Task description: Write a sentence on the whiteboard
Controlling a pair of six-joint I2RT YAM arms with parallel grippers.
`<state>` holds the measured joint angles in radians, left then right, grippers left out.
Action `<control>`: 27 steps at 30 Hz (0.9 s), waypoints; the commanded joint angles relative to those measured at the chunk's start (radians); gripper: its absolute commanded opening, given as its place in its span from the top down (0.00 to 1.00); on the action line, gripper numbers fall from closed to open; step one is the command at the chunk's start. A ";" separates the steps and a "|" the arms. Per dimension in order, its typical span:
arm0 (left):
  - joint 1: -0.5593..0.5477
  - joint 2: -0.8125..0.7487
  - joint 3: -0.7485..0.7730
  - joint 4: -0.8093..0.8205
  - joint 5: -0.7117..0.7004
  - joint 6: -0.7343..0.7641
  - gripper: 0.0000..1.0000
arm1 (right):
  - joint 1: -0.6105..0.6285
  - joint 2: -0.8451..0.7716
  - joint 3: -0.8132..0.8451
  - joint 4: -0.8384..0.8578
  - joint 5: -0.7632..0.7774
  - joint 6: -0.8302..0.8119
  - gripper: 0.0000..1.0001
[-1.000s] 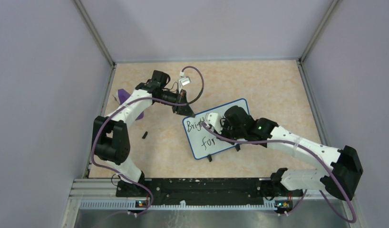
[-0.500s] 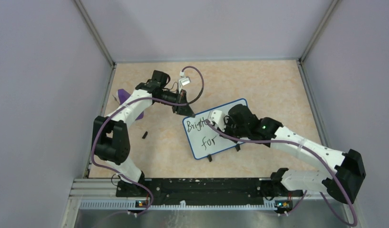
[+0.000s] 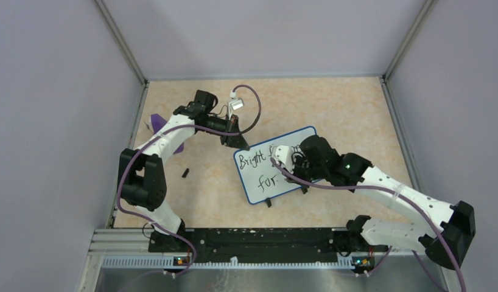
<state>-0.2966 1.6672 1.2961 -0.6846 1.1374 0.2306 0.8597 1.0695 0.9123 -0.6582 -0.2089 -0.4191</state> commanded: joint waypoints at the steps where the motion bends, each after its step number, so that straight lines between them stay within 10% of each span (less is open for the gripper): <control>1: 0.007 0.007 0.009 -0.039 -0.069 0.047 1.00 | -0.026 -0.035 -0.017 0.001 -0.029 -0.003 1.00; 27: 0.007 0.006 0.013 -0.038 -0.070 0.051 1.00 | -0.082 -0.060 -0.058 0.070 0.082 0.051 1.00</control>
<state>-0.2958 1.6672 1.2995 -0.6952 1.1370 0.2382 0.7887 1.0145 0.8356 -0.6292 -0.1688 -0.3916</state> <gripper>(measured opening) 0.050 0.095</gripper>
